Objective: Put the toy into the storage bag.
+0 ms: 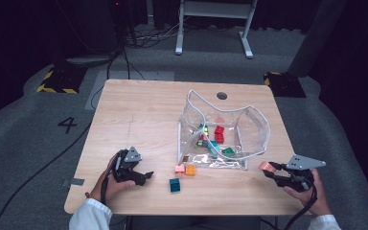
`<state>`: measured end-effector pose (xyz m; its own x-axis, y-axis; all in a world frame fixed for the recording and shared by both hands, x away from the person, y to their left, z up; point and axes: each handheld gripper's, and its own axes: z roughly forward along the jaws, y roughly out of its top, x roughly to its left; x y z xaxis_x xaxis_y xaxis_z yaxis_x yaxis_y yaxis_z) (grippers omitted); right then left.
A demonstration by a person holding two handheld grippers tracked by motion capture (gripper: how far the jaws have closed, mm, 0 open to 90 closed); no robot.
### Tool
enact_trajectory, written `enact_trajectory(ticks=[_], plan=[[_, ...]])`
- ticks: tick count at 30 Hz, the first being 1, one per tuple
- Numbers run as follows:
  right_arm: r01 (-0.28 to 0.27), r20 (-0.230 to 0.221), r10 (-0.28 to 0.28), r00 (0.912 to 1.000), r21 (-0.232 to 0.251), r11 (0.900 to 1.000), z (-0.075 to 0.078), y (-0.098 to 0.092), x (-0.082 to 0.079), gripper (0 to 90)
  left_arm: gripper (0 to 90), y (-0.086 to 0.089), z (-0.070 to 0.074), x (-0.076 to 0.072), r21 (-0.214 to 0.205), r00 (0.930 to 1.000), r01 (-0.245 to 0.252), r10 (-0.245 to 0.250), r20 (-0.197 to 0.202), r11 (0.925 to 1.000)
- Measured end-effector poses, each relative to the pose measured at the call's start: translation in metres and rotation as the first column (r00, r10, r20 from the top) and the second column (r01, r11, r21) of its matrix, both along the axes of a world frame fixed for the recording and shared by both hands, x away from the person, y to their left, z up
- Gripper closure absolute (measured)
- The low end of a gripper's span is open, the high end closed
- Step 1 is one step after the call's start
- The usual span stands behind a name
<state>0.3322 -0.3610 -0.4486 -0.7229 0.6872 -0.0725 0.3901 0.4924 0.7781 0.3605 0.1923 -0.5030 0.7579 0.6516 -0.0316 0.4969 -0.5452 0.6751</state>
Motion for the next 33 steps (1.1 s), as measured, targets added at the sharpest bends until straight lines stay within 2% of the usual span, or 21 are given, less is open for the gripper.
enact_trajectory(ticks=[6,15,21,24,33], plan=[[0.05,0.032,-0.051,0.9982,0.033,0.9982,0.023,-0.009,0.011,58.9,11.6,0.0,0.0,0.0,0.002,1.0,0.0,0.0,0.001,1.0],[0.103,0.129,-0.109,0.9857,0.053,0.9933,0.075,-0.022,0.033,58.9,11.6,0.0,0.0,0.0,-0.001,1.0,0.0,0.0,-0.001,1.0],[0.087,0.175,-0.097,0.9797,0.063,0.9942,0.105,-0.02,0.044,58.9,11.5,0.0,0.0,0.0,0.001,1.0,0.0,0.0,0.001,1.0],[0.062,0.188,-0.072,0.9795,0.059,0.9963,0.116,-0.015,0.05,58.9,11.3,0.0,0.0,0.0,0.001,1.0,-0.002,0.002,0.002,1.0],[-0.018,0.191,0.012,0.9815,0.033,0.9993,0.125,0.005,0.063,58.9,11.3,0.0,0.0,0.0,0.0,1.0,-0.002,0.002,0.002,1.0]])
